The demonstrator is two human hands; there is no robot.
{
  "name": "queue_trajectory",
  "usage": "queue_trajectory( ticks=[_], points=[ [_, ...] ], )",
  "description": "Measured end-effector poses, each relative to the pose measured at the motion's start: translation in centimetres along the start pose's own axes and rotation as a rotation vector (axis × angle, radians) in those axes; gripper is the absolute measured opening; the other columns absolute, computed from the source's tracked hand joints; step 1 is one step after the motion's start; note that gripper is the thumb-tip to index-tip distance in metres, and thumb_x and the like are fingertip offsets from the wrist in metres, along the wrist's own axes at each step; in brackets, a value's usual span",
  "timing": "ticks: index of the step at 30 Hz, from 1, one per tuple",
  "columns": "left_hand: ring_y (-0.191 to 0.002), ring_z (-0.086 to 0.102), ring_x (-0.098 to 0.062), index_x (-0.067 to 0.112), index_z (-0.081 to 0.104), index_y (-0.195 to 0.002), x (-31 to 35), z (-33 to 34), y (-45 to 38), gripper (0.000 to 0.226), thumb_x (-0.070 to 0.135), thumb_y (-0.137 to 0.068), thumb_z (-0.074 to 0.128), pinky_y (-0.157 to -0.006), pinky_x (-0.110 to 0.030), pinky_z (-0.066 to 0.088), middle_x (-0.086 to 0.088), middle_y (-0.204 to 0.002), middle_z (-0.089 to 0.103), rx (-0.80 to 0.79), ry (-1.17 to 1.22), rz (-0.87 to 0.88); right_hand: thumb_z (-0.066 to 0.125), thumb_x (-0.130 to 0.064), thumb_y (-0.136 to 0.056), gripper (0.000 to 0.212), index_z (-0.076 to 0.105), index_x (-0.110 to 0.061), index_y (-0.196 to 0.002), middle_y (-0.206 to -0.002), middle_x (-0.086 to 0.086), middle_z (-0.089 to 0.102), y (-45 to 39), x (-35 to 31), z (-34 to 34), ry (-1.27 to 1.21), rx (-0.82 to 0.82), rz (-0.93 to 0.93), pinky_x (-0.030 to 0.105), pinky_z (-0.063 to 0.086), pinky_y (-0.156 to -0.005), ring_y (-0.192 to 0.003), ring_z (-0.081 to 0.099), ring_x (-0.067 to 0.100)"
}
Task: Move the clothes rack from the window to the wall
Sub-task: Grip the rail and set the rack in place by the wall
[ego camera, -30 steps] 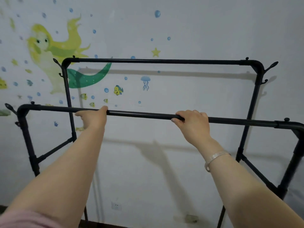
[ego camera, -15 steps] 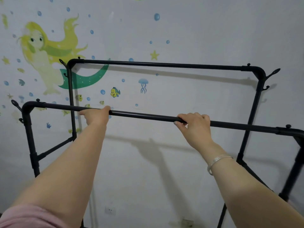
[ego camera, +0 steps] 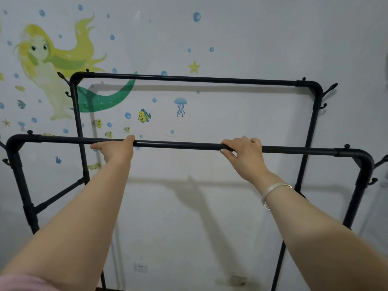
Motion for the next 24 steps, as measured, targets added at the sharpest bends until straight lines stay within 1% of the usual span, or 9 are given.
queue_trajectory(
  ticks=[2, 5, 7, 9, 12, 16, 18, 20, 24],
  points=[
    [-0.136, 0.034, -0.035, -0.001, -0.007, -0.148, -0.1, 0.7, -0.4, 0.108, 0.04, -0.083, 0.067, -0.107, -0.041, 0.026, -0.015, -0.154, 0.031, -0.054, -0.025, -0.022, 0.05, -0.033, -0.097, 0.014, 0.063, -0.03, -0.095, -0.074, -0.007, 0.057, 0.2, 0.0, -0.2, 0.011, 0.002, 0.008, 0.031, 0.018, -0.082, -0.079, 0.046, 0.017],
    [-0.136, 0.033, -0.036, 0.003, 0.001, -0.151, 0.3, 1.4, -0.5, 0.103, 0.042, -0.083, 0.067, -0.107, -0.043, 0.026, -0.016, -0.153, 0.032, -0.115, -0.045, 0.006, 0.05, -0.033, -0.097, 0.013, 0.062, -0.029, -0.092, -0.073, -0.008, 0.056, 0.8, 0.0, -0.7, 0.042, 0.022, 0.021, 0.032, 0.019, -0.081, -0.078, 0.046, 0.018],
    [-0.137, 0.028, -0.033, 0.011, -0.002, -0.152, 0.2, 2.7, -0.2, 0.098, 0.05, -0.086, 0.059, -0.109, -0.041, 0.019, -0.007, -0.152, 0.031, -0.236, -0.073, -0.033, 0.05, -0.033, -0.097, 0.014, 0.062, -0.029, -0.09, -0.071, -0.007, 0.056, 1.4, 0.3, -1.2, 0.068, 0.05, 0.037, 0.032, 0.019, -0.08, -0.077, 0.046, 0.019],
    [-0.139, 0.022, -0.032, 0.014, -0.004, -0.152, 0.3, 3.7, 0.2, 0.096, 0.055, -0.087, 0.053, -0.11, -0.04, 0.015, -0.008, -0.155, 0.028, -0.302, -0.082, -0.022, 0.05, -0.033, -0.097, 0.014, 0.061, -0.029, -0.09, -0.07, -0.006, 0.056, 1.8, 0.8, -1.6, 0.079, 0.061, 0.056, 0.032, 0.02, -0.08, -0.077, 0.046, 0.019],
    [-0.139, 0.026, -0.03, -0.002, -0.011, -0.147, 0.7, 2.7, -0.2, 0.119, 0.061, -0.079, 0.063, -0.109, -0.038, 0.02, -0.012, -0.154, 0.031, -0.215, -0.126, 0.035, 0.05, -0.032, -0.097, 0.013, 0.062, -0.029, -0.093, -0.074, -0.007, 0.056, 1.7, 0.9, -1.7, 0.057, 0.038, 0.066, 0.032, 0.02, -0.083, -0.079, 0.045, 0.018],
    [-0.133, 0.037, -0.033, -0.007, -0.003, -0.147, 0.9, 0.1, -0.2, 0.127, 0.068, -0.071, 0.066, -0.102, -0.04, 0.035, -0.016, -0.15, 0.035, -0.1, -0.266, 0.112, 0.05, -0.033, -0.098, 0.015, 0.064, -0.028, -0.101, -0.077, -0.008, 0.054, 1.6, 0.0, -1.4, 0.08, 0.018, 0.048, 0.035, 0.024, -0.088, -0.081, 0.043, 0.017],
    [-0.14, 0.025, -0.034, -0.002, 0.0, -0.149, 2.1, -1.4, 0.4, 0.124, 0.07, -0.071, 0.064, -0.109, -0.047, 0.028, -0.018, -0.158, 0.019, 0.02, -0.388, 0.246, 0.05, -0.034, -0.097, 0.017, 0.064, -0.027, -0.104, -0.078, -0.008, 0.054, 1.8, -0.3, -1.4, 0.099, 0.02, 0.06, 0.038, 0.026, -0.091, -0.083, 0.045, 0.019],
    [-0.145, 0.01, -0.034, 0.007, 0.012, -0.151, 3.9, -1.4, 2.1, 0.105, 0.069, -0.079, 0.055, -0.115, -0.049, 0.011, -0.019, -0.16, 0.007, 0.095, -0.584, 0.481, 0.05, -0.037, -0.097, 0.019, 0.065, -0.027, -0.105, -0.078, -0.008, 0.053, 2.0, -0.4, -1.6, 0.119, 0.024, 0.073, 0.038, 0.026, -0.093, -0.086, 0.048, 0.021],
    [-0.146, 0.003, -0.032, 0.022, 0.044, -0.141, 4.9, 0.8, 4.7, 0.071, 0.069, -0.088, 0.037, -0.113, -0.05, -0.003, -0.016, -0.16, 0.014, -0.006, -0.766, 0.752, 0.05, -0.039, -0.097, 0.022, 0.065, -0.028, -0.108, -0.081, -0.006, 0.054, 2.1, -0.4, -1.9, 0.127, 0.011, 0.099, 0.038, 0.025, -0.094, -0.091, 0.049, 0.023]
  ],
)
Point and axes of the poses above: each hand's wrist, its own y-axis away from the middle knuckle, its own z-axis out of the palm, x = y × z, the point moved 9 cm from there along -y, towards the middle knuckle
